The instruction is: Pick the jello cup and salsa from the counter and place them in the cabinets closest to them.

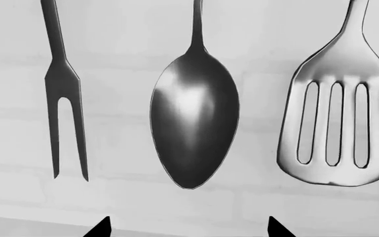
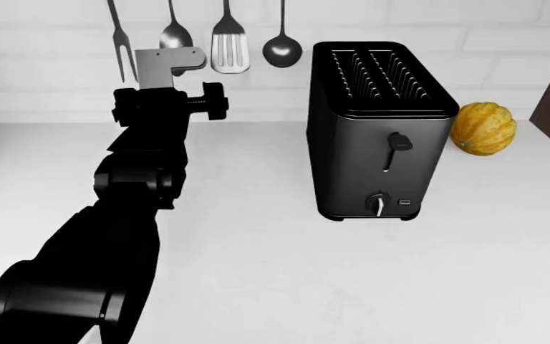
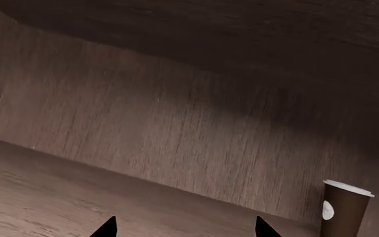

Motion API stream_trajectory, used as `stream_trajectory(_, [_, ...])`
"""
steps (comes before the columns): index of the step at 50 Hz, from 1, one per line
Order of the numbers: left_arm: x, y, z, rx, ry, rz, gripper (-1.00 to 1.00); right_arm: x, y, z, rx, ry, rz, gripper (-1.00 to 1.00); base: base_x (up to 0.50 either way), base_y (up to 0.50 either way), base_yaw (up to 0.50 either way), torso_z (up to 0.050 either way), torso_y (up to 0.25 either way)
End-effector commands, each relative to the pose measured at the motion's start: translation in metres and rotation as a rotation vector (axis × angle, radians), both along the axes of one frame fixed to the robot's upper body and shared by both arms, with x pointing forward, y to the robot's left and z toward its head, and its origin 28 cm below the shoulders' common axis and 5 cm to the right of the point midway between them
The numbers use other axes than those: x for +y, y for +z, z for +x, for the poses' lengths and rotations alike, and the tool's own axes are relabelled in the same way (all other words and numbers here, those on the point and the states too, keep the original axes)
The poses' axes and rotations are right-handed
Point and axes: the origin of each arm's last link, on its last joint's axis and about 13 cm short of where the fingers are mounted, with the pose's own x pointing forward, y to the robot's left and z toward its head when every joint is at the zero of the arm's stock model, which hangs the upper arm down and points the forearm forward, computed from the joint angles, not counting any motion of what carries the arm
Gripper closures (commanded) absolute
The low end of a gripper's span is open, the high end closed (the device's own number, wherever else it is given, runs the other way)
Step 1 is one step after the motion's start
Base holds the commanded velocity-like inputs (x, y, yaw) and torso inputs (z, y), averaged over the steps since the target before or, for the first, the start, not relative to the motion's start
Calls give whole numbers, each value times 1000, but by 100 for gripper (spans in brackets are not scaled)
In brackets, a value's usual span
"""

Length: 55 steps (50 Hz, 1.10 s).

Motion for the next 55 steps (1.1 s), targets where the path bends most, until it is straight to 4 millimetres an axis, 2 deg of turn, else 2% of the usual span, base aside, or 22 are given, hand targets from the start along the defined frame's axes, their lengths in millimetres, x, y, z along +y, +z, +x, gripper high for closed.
stream_trajectory(1, [0,0,0,0,-2,1,-100,1,3,-11,-48,8,-13,-100,0,0,0,0,0])
stream_trajectory(22, [0,0,0,-1,-1,5,-100,0,0,-24,-178,-72,-45,-100,-12,0,0,0,0])
stream_trajectory(41, [0,0,0,-3,-2,2,-100,-1,-2,-24,-153,-30,-40,-100,-501,-82,0,0,0])
stream_trajectory(55, [0,0,0,-17,-10,-7,-100,-7,-27,-9,-85,26,-10,-100,-500,-24,0,0,0])
